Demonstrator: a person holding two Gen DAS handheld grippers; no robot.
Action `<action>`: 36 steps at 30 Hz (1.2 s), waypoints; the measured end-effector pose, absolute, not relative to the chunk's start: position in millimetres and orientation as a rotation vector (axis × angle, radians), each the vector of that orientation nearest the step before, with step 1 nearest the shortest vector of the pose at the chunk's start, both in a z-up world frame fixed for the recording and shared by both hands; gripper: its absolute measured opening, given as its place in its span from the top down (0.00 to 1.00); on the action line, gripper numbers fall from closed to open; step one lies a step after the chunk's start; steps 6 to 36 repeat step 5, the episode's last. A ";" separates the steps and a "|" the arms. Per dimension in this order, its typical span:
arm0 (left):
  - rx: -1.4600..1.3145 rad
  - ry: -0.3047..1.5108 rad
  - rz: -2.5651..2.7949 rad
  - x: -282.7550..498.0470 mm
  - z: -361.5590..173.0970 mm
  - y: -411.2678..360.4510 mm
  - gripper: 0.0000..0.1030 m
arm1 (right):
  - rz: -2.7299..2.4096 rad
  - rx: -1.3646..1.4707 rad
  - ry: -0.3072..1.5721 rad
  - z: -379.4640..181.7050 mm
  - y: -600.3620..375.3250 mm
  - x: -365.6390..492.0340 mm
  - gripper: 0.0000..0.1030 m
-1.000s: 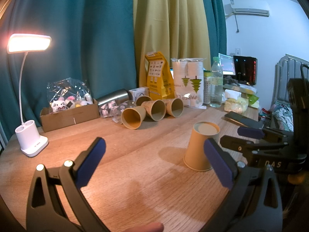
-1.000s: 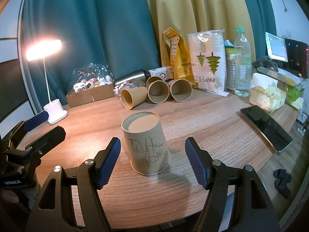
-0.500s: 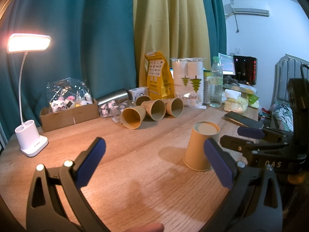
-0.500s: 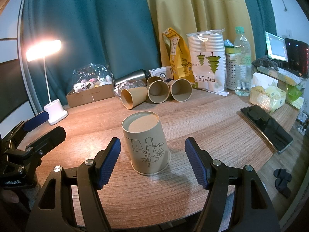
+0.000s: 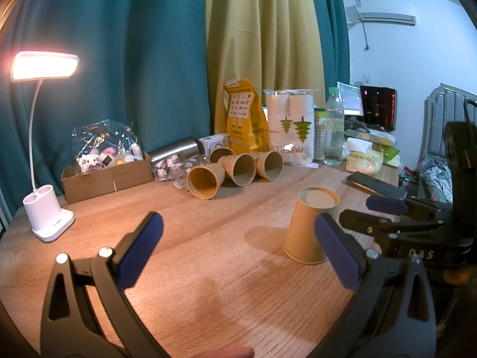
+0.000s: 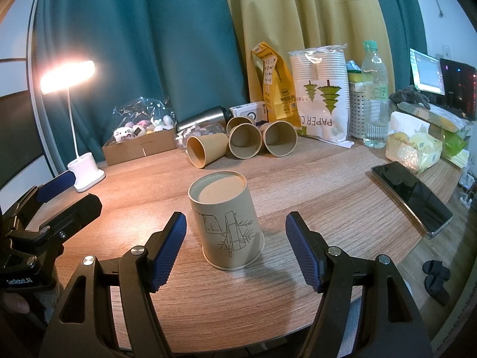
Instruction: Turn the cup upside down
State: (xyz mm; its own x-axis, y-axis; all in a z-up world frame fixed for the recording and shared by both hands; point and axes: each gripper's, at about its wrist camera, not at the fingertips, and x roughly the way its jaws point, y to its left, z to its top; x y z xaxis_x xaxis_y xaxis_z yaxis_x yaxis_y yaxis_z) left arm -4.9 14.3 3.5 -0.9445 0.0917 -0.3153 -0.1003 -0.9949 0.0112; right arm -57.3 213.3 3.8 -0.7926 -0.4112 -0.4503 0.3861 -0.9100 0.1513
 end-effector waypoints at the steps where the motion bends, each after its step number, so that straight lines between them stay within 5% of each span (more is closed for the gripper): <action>1: -0.486 0.042 3.004 -4.9 3.7 14.1 0.01 | -2.631 0.677 -0.071 3.6 213.3 -57.2 0.30; 36: -0.486 0.039 3.007 -5.4 3.0 14.3 0.00 | -2.630 0.678 -0.070 3.6 213.1 -57.0 0.30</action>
